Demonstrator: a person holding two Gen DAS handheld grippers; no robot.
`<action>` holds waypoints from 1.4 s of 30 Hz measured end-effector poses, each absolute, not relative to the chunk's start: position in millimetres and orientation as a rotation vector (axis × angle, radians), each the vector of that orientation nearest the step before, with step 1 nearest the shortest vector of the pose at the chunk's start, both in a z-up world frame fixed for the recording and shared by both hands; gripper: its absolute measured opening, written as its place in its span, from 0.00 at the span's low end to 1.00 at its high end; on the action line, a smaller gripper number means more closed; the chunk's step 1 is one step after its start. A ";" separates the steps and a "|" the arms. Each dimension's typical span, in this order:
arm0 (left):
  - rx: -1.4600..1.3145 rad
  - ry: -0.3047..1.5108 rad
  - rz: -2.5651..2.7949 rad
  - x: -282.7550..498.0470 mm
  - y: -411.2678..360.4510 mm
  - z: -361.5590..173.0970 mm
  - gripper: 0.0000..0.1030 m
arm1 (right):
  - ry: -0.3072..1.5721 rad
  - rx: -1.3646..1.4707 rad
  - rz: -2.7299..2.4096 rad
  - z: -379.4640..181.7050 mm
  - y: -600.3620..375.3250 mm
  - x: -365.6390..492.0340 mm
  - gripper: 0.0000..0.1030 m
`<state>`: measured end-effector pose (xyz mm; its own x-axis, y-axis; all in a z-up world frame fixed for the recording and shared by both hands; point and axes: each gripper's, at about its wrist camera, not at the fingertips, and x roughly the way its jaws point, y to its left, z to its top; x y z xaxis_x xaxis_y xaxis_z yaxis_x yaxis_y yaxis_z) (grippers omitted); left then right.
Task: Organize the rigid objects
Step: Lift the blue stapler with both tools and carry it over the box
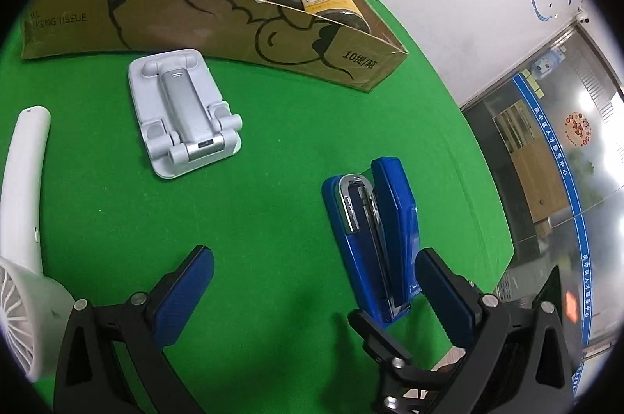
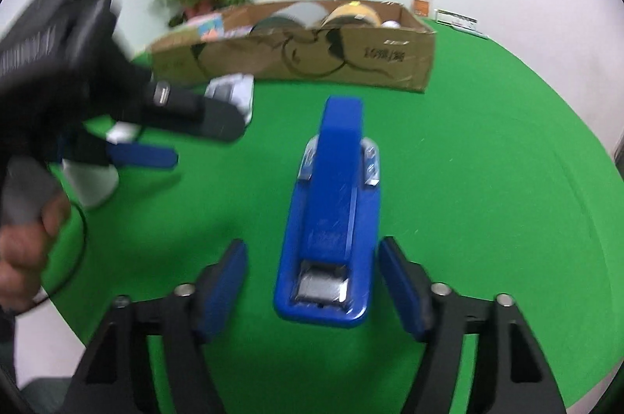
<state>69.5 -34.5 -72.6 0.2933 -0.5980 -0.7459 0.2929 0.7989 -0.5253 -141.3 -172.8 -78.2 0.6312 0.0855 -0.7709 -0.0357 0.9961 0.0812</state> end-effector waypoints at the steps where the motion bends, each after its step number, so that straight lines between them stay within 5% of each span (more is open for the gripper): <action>1: -0.311 1.127 -0.605 69.1 -34.1 -72.6 0.99 | 0.888 0.045 0.048 -82.0 -170.0 -139.7 0.55; 17: -0.352 1.212 -0.664 71.0 -42.1 -85.6 0.98 | 0.958 0.496 0.262 -85.4 -188.9 -124.9 0.49; 19: -0.339 1.215 -0.661 69.5 -44.4 -84.9 0.91 | 0.978 0.566 0.310 -88.0 -188.7 -120.6 0.49; 23: -0.377 1.246 -0.741 70.3 -49.8 -86.1 0.51 | 0.994 0.575 0.318 -87.8 -181.9 -114.7 0.49; 26: -0.338 1.205 -0.717 63.5 -49.7 -79.4 0.50 | 0.993 0.577 0.330 -86.9 -174.8 -110.8 0.48; 28: -0.325 1.184 -0.718 59.5 -47.7 -72.5 0.45 | 0.961 0.560 0.363 -78.9 -169.7 -109.1 0.39; 42: -0.416 1.002 -0.704 97.9 14.4 6.7 0.43 | 0.816 0.383 0.398 2.7 -122.2 -61.6 0.39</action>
